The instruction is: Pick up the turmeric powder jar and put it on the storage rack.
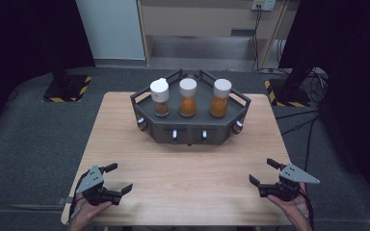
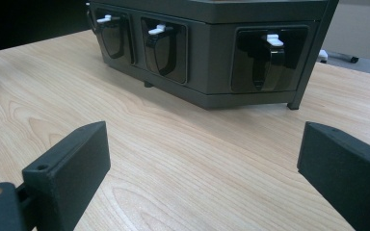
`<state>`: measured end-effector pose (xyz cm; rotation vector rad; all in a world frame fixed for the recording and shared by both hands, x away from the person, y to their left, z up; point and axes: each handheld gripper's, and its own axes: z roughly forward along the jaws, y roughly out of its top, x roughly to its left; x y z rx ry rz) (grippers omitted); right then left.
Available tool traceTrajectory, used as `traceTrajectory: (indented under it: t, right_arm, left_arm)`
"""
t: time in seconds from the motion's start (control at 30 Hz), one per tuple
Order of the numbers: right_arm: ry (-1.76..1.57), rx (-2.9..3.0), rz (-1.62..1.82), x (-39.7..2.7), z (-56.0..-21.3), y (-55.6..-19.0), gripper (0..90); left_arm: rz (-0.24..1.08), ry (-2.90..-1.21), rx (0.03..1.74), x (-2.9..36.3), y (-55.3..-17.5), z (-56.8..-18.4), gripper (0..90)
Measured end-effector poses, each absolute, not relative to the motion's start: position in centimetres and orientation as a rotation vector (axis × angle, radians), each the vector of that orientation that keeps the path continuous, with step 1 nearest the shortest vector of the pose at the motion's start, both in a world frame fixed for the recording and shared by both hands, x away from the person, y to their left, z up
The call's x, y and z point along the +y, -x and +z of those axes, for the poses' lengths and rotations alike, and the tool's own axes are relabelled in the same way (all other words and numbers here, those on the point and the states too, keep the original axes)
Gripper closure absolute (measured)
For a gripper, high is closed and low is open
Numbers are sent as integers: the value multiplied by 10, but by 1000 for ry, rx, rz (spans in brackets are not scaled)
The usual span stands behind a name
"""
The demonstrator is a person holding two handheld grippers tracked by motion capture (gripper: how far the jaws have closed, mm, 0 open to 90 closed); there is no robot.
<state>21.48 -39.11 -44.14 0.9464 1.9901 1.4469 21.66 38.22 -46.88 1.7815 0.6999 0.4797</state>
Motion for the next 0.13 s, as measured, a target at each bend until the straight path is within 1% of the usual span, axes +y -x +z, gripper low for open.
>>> traceTrajectory:
  t: [0.13]
  right_arm:
    - [-950,1996,1443,-390,-441,-215,37]
  left_arm:
    - [480,-1783,700,382,-217,-469,11]
